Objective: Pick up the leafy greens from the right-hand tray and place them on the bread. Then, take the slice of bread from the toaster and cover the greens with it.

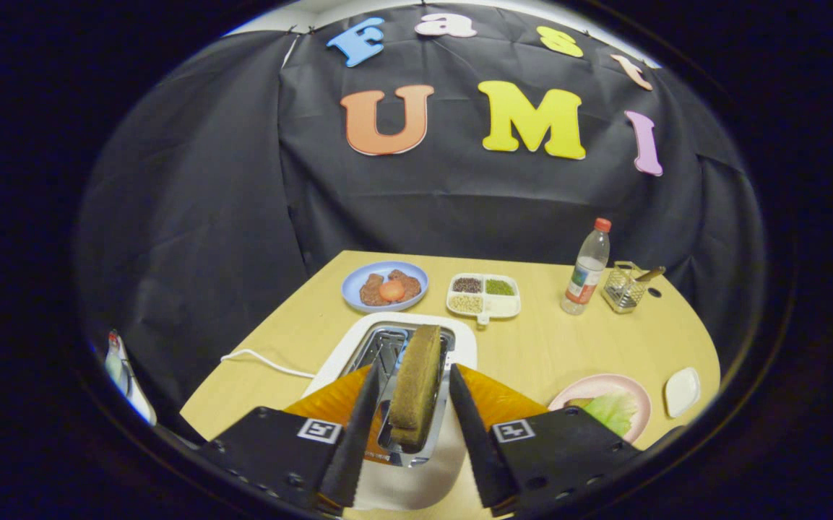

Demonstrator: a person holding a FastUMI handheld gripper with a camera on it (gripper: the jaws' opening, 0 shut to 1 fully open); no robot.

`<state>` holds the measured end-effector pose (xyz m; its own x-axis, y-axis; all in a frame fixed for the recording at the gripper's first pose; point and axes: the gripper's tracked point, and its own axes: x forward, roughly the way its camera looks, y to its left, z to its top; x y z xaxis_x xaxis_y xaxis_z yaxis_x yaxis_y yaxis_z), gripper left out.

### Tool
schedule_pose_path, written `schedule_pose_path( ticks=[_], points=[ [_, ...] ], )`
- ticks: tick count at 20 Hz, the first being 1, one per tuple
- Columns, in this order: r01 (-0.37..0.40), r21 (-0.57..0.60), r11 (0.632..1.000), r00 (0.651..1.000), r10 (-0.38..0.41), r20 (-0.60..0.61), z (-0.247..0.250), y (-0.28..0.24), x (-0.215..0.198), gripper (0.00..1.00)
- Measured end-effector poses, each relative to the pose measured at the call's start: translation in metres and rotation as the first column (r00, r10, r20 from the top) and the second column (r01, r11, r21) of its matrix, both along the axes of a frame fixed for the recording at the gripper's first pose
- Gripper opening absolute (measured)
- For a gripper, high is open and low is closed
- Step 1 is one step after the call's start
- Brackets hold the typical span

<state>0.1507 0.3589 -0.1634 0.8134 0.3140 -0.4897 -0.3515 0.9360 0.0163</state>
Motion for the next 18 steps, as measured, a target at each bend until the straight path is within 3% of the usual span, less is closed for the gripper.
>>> schedule_pose_path(
  ticks=[3,4,7,18],
  points=[
    [0.007,0.008,1.000,1.000,-0.007,0.001,-0.001,0.000,-0.001,0.23],
    [0.004,0.009,1.000,1.000,-0.004,0.010,0.000,0.000,-0.001,0.19],
    [0.008,0.025,1.000,1.000,-0.008,0.021,0.006,-0.003,-0.004,0.15],
    [-0.012,0.154,0.988,0.987,-0.014,0.163,0.096,-0.026,-0.040,0.14]
  ],
)
